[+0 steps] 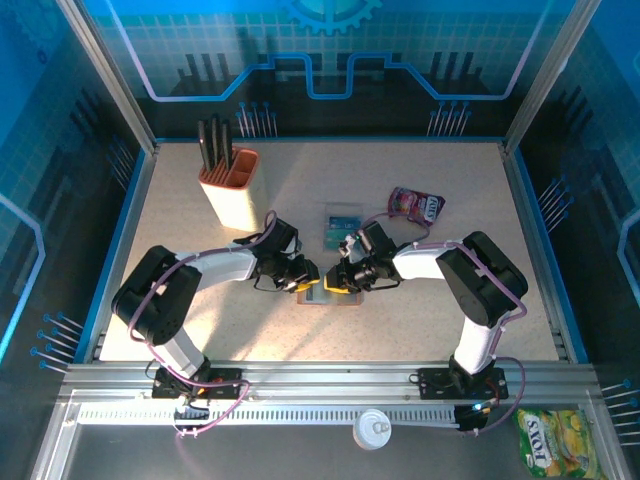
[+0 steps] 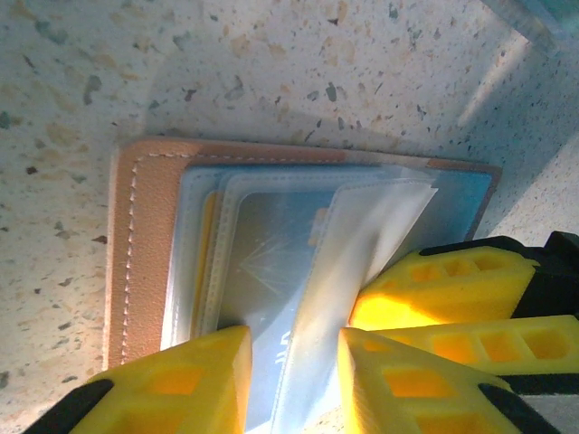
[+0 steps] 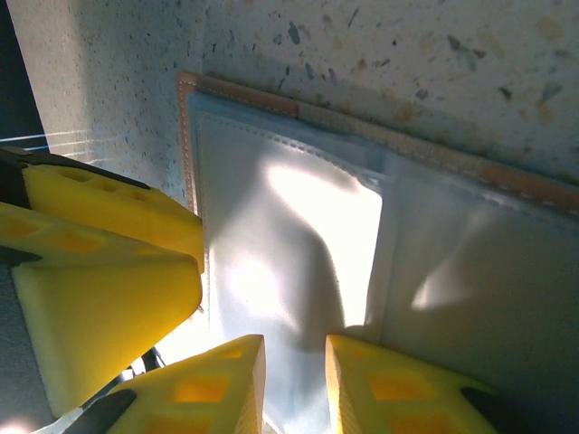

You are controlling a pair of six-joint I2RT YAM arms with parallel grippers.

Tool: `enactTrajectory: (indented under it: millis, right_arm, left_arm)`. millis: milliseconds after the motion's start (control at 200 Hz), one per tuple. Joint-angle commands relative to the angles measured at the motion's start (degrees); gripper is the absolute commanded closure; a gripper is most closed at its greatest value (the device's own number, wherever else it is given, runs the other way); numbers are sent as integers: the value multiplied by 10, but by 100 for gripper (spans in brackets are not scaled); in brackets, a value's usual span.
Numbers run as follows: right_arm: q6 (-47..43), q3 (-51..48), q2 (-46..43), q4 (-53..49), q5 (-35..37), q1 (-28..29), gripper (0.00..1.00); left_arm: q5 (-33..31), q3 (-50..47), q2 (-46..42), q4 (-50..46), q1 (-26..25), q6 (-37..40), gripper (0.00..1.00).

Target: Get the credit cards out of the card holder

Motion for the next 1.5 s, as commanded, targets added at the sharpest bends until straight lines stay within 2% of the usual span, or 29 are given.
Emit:
enactTrajectory:
  millis: [0,295,505,875,1071,1491]
  right_arm:
    - [7,-16,-1,-6,-3,-7,74]
    - [14,-17,-11,11,-11,-7,74]
    - [18,-20,-44,28,-14,-9,72]
    - [-5,-32,-121,-19,2,-49,71]
    - [-13,-48,-148,-37,1,-75,71]
    - [-20,-67,-178,-56,0,-96,71]
  left_arm:
    - [16,7,-3,13,-5,-8,72]
    - [35,9,1,35,-7,-18,78]
    - [43,19,-3,28,-9,-20,79]
    - [50,47,4,22,-21,-19,80]
    - [55,68,31,28,-34,-21,81]
    - [70,120,96,41,-59,-26,81]
